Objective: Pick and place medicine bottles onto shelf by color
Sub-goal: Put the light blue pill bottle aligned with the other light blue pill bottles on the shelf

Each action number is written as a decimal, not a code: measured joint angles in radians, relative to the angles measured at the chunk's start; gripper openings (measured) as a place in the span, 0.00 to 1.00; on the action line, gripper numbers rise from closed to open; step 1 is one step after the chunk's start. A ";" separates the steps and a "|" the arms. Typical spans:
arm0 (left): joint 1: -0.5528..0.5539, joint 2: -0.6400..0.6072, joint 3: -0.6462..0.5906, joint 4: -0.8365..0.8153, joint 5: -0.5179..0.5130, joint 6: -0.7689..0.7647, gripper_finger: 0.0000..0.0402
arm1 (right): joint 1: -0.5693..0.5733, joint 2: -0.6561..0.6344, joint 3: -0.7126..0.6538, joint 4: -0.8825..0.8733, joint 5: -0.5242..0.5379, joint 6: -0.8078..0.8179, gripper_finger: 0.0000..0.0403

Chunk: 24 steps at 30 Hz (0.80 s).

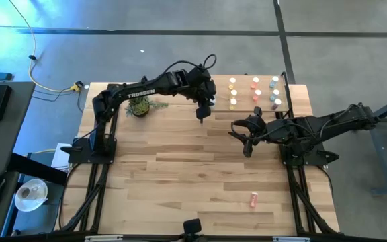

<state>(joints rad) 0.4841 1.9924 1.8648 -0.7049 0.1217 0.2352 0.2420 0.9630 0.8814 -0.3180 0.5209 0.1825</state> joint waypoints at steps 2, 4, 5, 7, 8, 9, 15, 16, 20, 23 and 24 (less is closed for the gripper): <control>0.001 0.009 0.000 0.002 -0.008 -0.002 0.27 | 0.000 0.000 0.000 0.000 0.000 0.000 0.46; 0.005 0.012 0.000 -0.001 -0.021 -0.007 0.27 | 0.000 0.000 0.000 0.000 0.000 0.002 0.46; 0.005 0.015 0.000 -0.001 -0.029 -0.006 0.27 | 0.000 0.000 0.000 0.000 0.000 0.004 0.46; 0.002 0.018 0.000 0.006 -0.033 -0.008 0.27 | 0.000 0.000 0.000 0.000 0.000 0.019 0.46; 0.001 0.018 0.000 0.004 -0.037 -0.007 0.27 | 0.000 0.000 0.000 0.000 0.000 0.021 0.46; 0.000 0.018 0.000 0.004 -0.037 -0.007 0.27 | 0.000 0.000 0.000 0.000 0.000 0.022 0.46; 0.000 0.018 0.000 0.003 -0.036 -0.006 0.27 | 0.000 0.000 0.000 0.000 0.000 0.020 0.46; 0.000 0.018 0.000 0.003 -0.036 -0.007 0.27 | 0.000 0.000 0.000 0.000 0.000 0.019 0.46; 0.000 0.018 0.000 0.002 -0.036 -0.005 0.28 | 0.000 0.000 0.000 0.000 0.000 0.019 0.46; 0.000 0.018 0.000 0.002 -0.036 -0.004 0.30 | 0.000 0.000 0.000 0.000 0.000 0.019 0.46; 0.000 0.019 0.000 0.000 -0.036 -0.004 0.32 | 0.000 0.000 0.000 0.000 0.000 0.019 0.46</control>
<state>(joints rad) 0.4839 2.0115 1.8652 -0.7044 0.0853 0.2310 0.2420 0.9630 0.8814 -0.3180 0.5209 0.2016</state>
